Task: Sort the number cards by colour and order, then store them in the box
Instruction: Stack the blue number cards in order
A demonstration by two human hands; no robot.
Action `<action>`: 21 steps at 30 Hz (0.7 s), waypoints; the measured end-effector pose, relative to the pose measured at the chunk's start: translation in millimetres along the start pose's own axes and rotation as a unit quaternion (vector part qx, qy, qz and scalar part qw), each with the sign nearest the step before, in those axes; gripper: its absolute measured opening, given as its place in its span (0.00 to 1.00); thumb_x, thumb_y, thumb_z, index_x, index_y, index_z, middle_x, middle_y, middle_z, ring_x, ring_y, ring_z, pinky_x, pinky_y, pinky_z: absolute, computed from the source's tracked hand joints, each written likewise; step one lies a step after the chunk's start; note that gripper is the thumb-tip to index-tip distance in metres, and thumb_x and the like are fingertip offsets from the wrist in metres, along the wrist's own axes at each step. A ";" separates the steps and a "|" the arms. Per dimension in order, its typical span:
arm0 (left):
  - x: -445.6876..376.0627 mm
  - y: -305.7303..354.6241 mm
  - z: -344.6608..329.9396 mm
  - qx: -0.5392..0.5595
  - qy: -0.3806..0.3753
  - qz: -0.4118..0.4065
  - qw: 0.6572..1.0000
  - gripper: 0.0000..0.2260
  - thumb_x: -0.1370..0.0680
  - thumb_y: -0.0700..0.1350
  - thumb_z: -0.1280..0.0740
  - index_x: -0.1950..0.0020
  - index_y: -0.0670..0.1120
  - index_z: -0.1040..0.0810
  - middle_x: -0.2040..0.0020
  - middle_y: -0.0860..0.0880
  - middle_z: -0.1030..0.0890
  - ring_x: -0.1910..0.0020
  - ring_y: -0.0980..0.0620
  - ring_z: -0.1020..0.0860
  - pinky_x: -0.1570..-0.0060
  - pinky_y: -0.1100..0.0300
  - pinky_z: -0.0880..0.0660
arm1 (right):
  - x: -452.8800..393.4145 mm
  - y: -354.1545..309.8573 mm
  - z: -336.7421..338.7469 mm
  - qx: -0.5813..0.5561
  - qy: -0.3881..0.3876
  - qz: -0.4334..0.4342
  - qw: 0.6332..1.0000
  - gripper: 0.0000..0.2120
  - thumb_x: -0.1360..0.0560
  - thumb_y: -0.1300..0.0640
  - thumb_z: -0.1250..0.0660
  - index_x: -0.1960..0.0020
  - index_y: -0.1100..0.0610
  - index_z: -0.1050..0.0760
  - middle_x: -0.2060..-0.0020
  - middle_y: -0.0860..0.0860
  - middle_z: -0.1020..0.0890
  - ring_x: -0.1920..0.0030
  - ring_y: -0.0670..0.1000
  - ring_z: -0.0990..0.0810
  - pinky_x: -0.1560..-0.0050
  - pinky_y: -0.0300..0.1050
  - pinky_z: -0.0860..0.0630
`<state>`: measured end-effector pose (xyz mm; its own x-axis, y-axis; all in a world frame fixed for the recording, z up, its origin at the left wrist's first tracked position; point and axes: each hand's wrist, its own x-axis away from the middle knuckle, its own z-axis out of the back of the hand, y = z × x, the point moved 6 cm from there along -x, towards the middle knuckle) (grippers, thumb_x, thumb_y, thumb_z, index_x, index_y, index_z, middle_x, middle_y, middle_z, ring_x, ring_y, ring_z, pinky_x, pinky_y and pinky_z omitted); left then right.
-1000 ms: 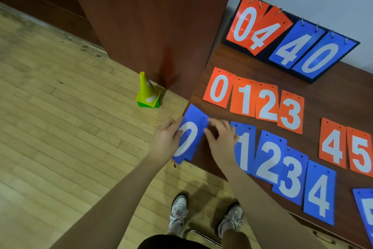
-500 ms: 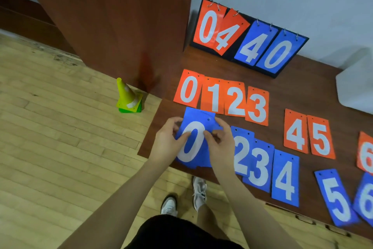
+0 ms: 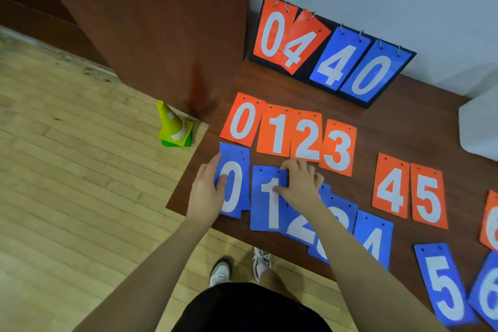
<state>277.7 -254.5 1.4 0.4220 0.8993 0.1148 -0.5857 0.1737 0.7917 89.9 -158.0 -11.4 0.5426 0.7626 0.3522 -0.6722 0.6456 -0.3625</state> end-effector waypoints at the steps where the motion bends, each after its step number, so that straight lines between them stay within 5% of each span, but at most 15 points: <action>1: -1.2 1.3 0.4 -0.013 0.007 0.000 1.000 0.21 0.21 0.44 0.40 0.28 0.48 0.38 0.38 0.48 0.28 0.50 0.61 0.31 0.56 0.68 0.30 | 0.5 -3.0 2.9 -0.019 0.012 0.020 1.000 0.09 0.26 0.58 0.34 0.49 0.49 0.30 0.55 0.44 0.28 0.45 0.50 0.30 0.35 0.50 0.45; 3: -2.1 5.1 3.7 -0.034 0.021 -0.015 0.999 0.22 0.21 0.44 0.40 0.27 0.48 0.39 0.40 0.48 0.28 0.53 0.57 0.27 0.59 0.63 0.27 | 7.5 -5.5 12.3 -0.100 0.080 0.046 0.991 0.10 0.24 0.64 0.37 0.53 0.48 0.29 0.64 0.39 0.29 0.54 0.47 0.27 0.38 0.48 0.42; 6: -0.5 9.5 10.5 -0.050 0.038 -0.043 0.997 0.21 0.21 0.43 0.40 0.28 0.46 0.38 0.41 0.45 0.27 0.50 0.50 0.24 0.58 0.55 0.22 | 21.3 -5.0 35.8 -0.311 0.163 0.047 0.935 0.09 0.24 0.66 0.37 0.52 0.52 0.27 0.62 0.40 0.25 0.58 0.45 0.24 0.48 0.40 0.29; 9: 3.9 18.8 12.2 -0.038 0.038 -0.058 0.997 0.22 0.21 0.42 0.40 0.27 0.46 0.39 0.41 0.47 0.27 0.50 0.55 0.26 0.57 0.61 0.24 | 32.0 -13.0 54.1 -0.439 0.177 0.050 0.880 0.06 0.23 0.67 0.38 0.48 0.61 0.26 0.59 0.47 0.23 0.59 0.40 0.24 0.61 0.29 0.28; 13: 13.4 46.6 4.1 0.021 -0.006 -0.102 0.995 0.21 0.20 0.42 0.41 0.27 0.48 0.39 0.47 0.54 0.30 0.53 0.65 0.31 0.57 0.76 0.31 | 40.9 -19.5 50.4 -0.456 0.180 0.026 0.871 0.05 0.23 0.66 0.38 0.49 0.59 0.26 0.60 0.47 0.22 0.58 0.44 0.23 0.61 0.29 0.27; 17: 24.0 61.9 -8.4 0.078 -0.053 -0.108 0.990 0.20 0.20 0.43 0.42 0.28 0.45 0.36 0.50 0.54 0.30 0.53 0.62 0.28 0.56 0.72 0.31 | 50.4 -4.2 39.2 -0.462 0.229 -0.034 0.856 0.04 0.24 0.64 0.37 0.52 0.56 0.27 0.61 0.50 0.23 0.60 0.49 0.24 0.62 0.36 0.29; 21: 28.7 70.3 -20.3 0.060 -0.090 -0.127 0.986 0.22 0.22 0.42 0.37 0.29 0.48 0.36 0.48 0.55 0.31 0.51 0.64 0.28 0.54 0.79 0.33 | 56.8 11.7 37.4 -0.436 0.215 -0.036 0.873 0.05 0.23 0.61 0.36 0.48 0.56 0.25 0.57 0.48 0.20 0.56 0.48 0.22 0.57 0.35 0.25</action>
<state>234.6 -208.3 48.2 0.6674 0.7447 0.0002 -0.3637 0.3257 0.8727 94.0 -108.6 36.7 0.8328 0.5421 0.1125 -0.0906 0.3339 -0.9382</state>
